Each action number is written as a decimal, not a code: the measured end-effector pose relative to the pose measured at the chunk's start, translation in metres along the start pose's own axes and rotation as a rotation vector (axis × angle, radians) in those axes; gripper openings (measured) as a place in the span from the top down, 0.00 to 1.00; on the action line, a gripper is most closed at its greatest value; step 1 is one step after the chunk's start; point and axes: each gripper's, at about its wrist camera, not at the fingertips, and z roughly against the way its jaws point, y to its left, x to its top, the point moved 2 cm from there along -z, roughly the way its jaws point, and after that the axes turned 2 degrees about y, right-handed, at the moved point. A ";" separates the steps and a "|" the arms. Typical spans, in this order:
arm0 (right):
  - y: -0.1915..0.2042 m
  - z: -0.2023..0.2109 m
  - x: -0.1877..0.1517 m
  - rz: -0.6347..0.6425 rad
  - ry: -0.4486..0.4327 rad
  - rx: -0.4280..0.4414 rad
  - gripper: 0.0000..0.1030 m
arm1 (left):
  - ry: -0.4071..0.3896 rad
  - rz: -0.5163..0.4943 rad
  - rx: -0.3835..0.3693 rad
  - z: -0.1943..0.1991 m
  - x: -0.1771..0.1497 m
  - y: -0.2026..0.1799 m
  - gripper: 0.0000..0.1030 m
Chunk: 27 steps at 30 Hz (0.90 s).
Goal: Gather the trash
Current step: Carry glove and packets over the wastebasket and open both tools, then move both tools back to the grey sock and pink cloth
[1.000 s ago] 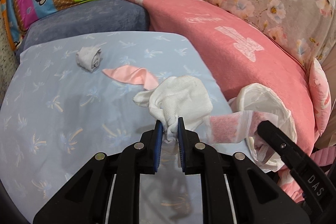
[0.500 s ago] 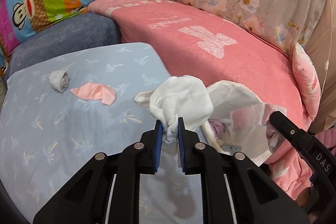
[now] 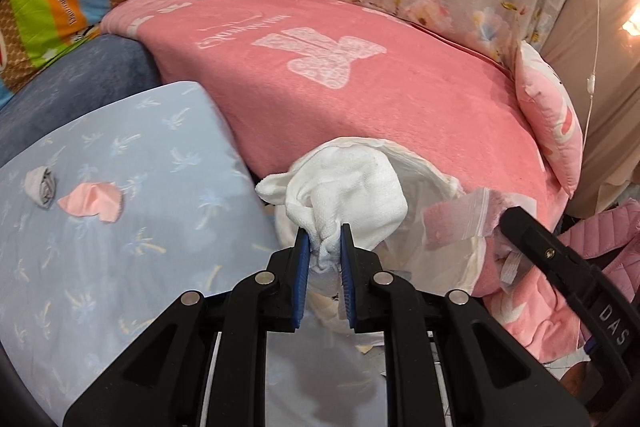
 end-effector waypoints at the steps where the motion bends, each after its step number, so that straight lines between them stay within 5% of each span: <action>1: -0.003 0.000 0.001 0.000 0.000 -0.006 0.86 | -0.001 -0.006 -0.012 -0.001 0.001 -0.004 0.84; 3: -0.008 -0.001 0.003 -0.004 -0.002 -0.013 0.86 | 0.001 -0.019 -0.025 -0.004 0.002 -0.010 0.82; 7: -0.013 -0.003 0.007 -0.011 -0.004 -0.018 0.86 | -0.001 -0.007 0.007 -0.007 0.004 -0.013 0.45; 8: -0.014 -0.004 0.007 -0.009 -0.005 -0.019 0.86 | -0.009 0.000 0.013 -0.007 0.004 -0.012 0.42; 27: 0.018 -0.018 0.004 0.049 0.009 0.002 0.71 | -0.007 0.067 0.097 -0.003 -0.007 0.021 0.40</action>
